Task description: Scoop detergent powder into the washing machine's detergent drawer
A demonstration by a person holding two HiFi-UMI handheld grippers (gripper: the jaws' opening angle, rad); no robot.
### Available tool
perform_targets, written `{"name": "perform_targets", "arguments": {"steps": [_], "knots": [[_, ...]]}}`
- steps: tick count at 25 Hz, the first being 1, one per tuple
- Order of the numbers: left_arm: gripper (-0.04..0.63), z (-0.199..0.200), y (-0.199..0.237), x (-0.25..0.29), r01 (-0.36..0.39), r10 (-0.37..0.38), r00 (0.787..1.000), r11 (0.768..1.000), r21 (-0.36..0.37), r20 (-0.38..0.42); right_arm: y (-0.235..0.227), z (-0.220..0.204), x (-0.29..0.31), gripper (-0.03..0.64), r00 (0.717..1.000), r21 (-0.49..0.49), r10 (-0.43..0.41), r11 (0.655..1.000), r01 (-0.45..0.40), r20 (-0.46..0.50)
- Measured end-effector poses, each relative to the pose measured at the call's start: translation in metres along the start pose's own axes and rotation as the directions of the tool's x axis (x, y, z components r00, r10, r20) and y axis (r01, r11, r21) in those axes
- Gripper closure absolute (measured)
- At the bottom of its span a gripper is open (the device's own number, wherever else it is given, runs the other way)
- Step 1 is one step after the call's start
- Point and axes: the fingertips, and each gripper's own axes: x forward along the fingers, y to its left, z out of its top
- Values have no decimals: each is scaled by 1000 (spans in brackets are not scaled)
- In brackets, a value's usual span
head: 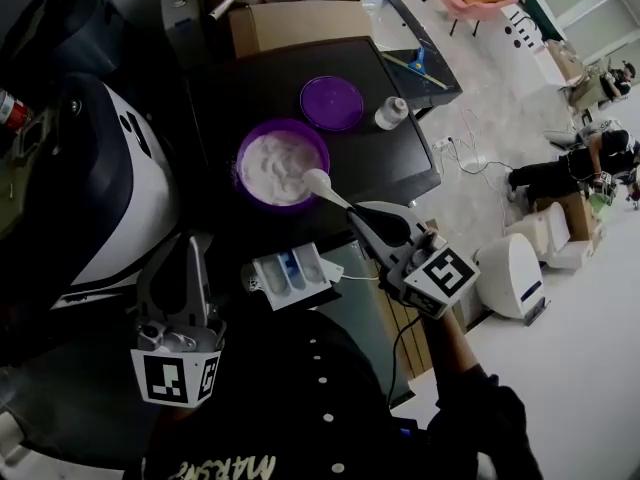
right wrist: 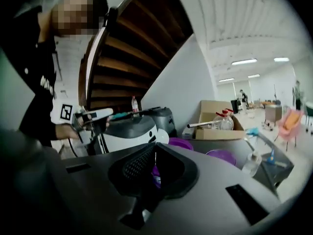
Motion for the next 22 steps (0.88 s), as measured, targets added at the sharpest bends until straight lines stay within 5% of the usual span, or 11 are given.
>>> {"name": "perform_targets", "arguments": {"steps": [3,7,12,17,18,19,22], "knots": [[580,4,7,-2,-14,14,1000,1000,-1,14,-3,0,30,586,987,-222,-26,975,-11,-160],[580,5,17,-7,-33,33,999,999,-3,15,-7,-20,56,586,942,-485,-77,869,-96,-326],[580,3,25,-10,-51,51,999,999,-8,12,-12,-46,69,586,885,-623,-150,761,-182,-441],[580,2,29,-10,-57,57,998,998,-14,10,-12,-50,69,581,878,-595,-146,784,-178,-456],[580,1,29,-10,-57,57,998,998,-16,10,-11,-52,68,554,874,-577,-132,794,-189,-468],[580,1,29,-9,-56,56,998,998,-16,11,-10,-54,67,452,870,-556,-116,807,-199,-480],[580,3,27,-7,-48,48,999,999,-15,16,-7,-53,62,422,873,-520,-95,831,-195,-478]]}}
